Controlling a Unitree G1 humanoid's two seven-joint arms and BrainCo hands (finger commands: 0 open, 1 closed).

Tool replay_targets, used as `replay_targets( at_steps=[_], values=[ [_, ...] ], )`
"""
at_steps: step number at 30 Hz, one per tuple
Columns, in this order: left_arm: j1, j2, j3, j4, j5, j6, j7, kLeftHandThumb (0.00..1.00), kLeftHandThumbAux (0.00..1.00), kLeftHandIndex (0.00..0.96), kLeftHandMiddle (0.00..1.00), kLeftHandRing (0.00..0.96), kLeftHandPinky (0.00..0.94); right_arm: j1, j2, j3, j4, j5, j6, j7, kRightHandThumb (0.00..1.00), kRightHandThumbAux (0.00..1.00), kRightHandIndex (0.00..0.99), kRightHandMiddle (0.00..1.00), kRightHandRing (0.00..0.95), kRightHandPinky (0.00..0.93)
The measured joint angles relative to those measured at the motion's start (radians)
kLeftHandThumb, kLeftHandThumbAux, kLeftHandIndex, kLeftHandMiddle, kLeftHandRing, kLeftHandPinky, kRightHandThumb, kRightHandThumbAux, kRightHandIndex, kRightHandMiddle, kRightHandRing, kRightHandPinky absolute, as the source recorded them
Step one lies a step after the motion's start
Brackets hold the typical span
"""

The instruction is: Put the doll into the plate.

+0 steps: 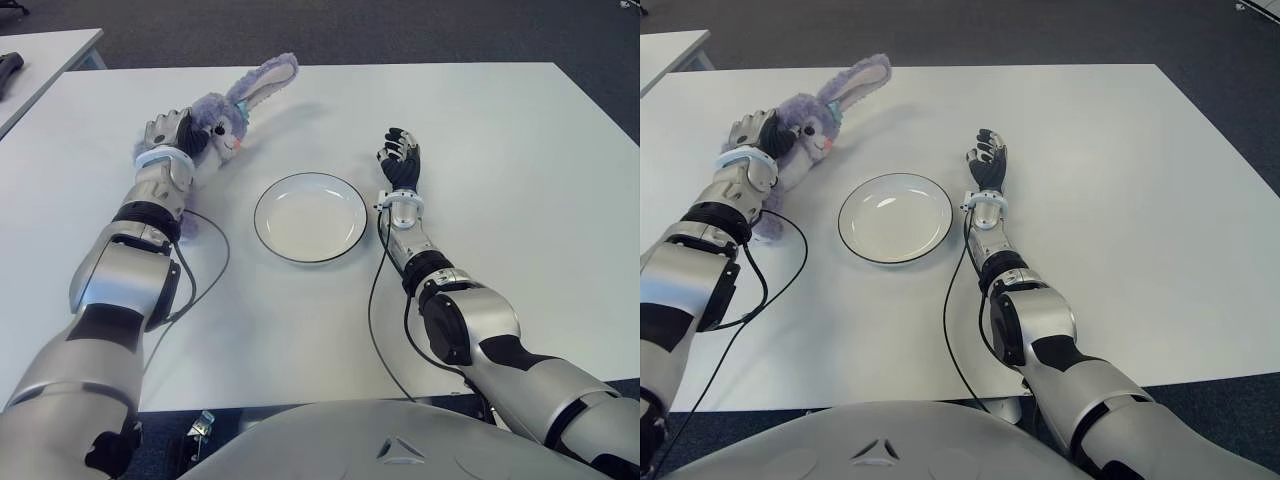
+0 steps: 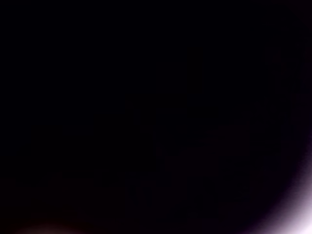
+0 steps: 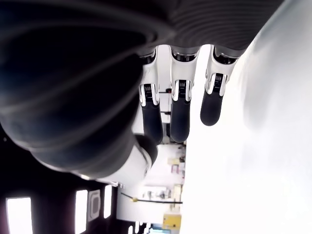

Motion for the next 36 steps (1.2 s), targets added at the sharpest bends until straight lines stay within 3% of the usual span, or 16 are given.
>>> replay_targets(
  at_steps=[16,23,24,26,30,32,36],
  values=[
    [-0.014,0.038,-0.024,0.007,0.004,-0.018,0.000,1.000,0.657,0.487,0.470,0.406,0.504,0.000,0.000,0.000,-0.002,0.000,0.000,0.003,0.697,0.889,0.243,0.287,0.259,0.234],
    [-0.033,0.065,-0.053,0.010,0.013,-0.026,0.000,1.000,0.658,0.462,0.478,0.402,0.516,0.000,0.000,0.000,-0.003,0.000,0.000,0.002,0.632,0.891,0.243,0.284,0.261,0.241],
    [-0.036,0.069,-0.057,0.010,0.014,-0.027,0.000,1.000,0.656,0.463,0.518,0.427,0.460,0.000,0.000,0.000,-0.003,0.000,0.000,0.002,0.630,0.891,0.242,0.284,0.260,0.238],
    [-0.040,0.077,-0.065,0.011,0.015,-0.030,0.000,1.000,0.655,0.463,0.530,0.434,0.444,-0.001,0.000,0.001,-0.003,0.000,0.000,0.002,0.626,0.892,0.242,0.283,0.260,0.237],
    [-0.045,0.088,-0.077,0.011,0.017,-0.037,0.000,1.000,0.655,0.463,0.520,0.440,0.442,-0.001,0.000,0.001,-0.004,-0.001,0.000,0.000,0.622,0.899,0.241,0.285,0.258,0.227],
    [-0.047,0.091,-0.080,0.011,0.017,-0.041,0.000,1.000,0.658,0.462,0.467,0.408,0.515,-0.001,0.000,0.001,-0.004,0.000,0.000,-0.002,0.622,0.900,0.240,0.284,0.255,0.222],
    [-0.047,0.094,-0.085,0.009,0.018,-0.054,0.005,1.000,0.657,0.462,0.453,0.424,0.497,-0.001,0.000,0.001,-0.005,0.000,0.000,-0.005,0.617,0.902,0.239,0.281,0.249,0.216]
  ],
)
